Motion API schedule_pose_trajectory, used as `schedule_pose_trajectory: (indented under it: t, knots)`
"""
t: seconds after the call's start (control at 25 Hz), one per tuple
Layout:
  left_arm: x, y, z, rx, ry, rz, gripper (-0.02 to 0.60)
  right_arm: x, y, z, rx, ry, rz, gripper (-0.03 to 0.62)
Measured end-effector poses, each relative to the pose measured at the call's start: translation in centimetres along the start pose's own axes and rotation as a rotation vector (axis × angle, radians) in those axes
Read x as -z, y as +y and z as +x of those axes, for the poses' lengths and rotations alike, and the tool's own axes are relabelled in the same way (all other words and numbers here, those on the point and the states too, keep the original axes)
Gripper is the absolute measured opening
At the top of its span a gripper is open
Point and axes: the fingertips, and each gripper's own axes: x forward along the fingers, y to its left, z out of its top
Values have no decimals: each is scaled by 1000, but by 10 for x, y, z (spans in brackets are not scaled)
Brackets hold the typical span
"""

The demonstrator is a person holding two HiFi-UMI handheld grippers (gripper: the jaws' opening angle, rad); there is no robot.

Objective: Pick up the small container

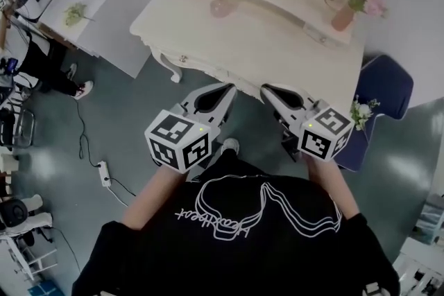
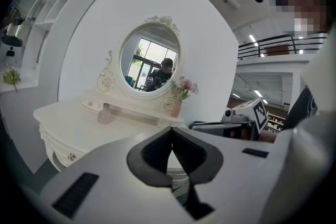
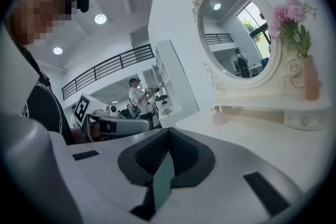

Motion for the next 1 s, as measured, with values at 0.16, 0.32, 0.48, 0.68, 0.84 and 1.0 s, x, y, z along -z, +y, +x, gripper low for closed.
schedule_pose_trajectory:
  t: [0.16, 0.32, 0.48, 0.68, 0.84, 1.0]
  knots:
    - [-13, 35, 12, 33, 14, 2, 6, -10, -19, 36, 26, 6, 22, 6]
    - [-20, 68, 19, 49, 28, -6, 6, -24, -31, 67, 41, 19, 12, 6]
    - [-28, 92, 22, 75, 34, 12, 6, -42, -41, 91, 63, 3, 0, 6]
    - [-44, 121, 20, 66, 7, 17, 6, -51, -46, 107, 75, -15, -2, 6]
    - [-54, 134, 22, 51, -8, 37, 6, -53, -51, 115, 66, -21, 2, 6]
    - [-60, 146, 30, 39, -13, 44, 6, -55, -64, 125, 49, -18, 11, 6]
